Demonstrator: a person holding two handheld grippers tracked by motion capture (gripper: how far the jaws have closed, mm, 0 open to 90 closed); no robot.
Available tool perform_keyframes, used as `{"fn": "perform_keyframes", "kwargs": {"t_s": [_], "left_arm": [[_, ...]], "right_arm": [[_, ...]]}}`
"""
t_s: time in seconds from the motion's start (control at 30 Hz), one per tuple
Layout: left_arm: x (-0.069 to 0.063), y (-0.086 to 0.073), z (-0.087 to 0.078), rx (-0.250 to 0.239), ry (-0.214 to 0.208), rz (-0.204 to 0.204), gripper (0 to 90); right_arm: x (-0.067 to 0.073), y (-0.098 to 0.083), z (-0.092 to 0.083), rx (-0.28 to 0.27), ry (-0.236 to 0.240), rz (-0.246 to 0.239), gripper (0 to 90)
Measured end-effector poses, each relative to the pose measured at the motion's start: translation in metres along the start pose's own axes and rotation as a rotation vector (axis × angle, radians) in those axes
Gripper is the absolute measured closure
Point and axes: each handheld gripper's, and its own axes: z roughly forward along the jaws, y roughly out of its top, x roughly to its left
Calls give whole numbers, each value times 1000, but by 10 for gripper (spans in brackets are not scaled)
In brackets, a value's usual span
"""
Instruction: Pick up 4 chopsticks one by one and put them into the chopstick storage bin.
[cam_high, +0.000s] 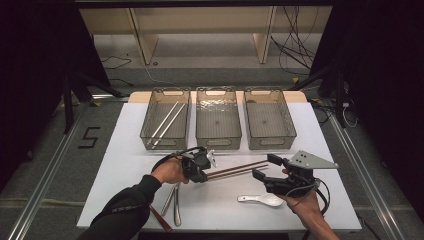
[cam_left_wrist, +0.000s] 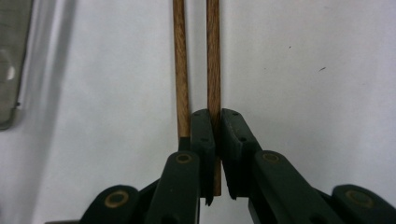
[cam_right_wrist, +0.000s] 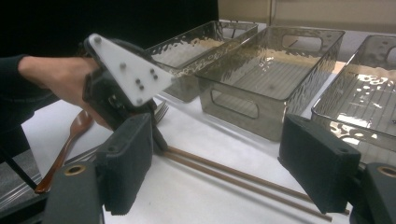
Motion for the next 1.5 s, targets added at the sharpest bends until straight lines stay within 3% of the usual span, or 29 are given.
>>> {"fn": "perform_keyframes", "kwargs": {"t_s": [0.1, 0.37, 0.57, 0.8, 1.2, 1.5], "left_arm": [[4, -2, -11, -51, -15, -23, 835], [13, -7, -36, -153, 12, -91, 834], [22, -14, -57, -242, 76, -152, 834], [33, -25, -79, -322, 101, -212, 834], [49, -43, -99, -393, 155, -306, 834], [65, -66, -115, -451, 205, -395, 834]], "right_arm": [[0, 0, 0, -1, -1, 0, 267], [0, 0, 0, -1, -2, 0, 267], [0, 0, 0, -1, -2, -1, 267], [0, 0, 0, -1, -3, -1, 267], [0, 0, 0, 0, -3, -2, 267], [0, 0, 0, -1, -3, -2, 267]]}}
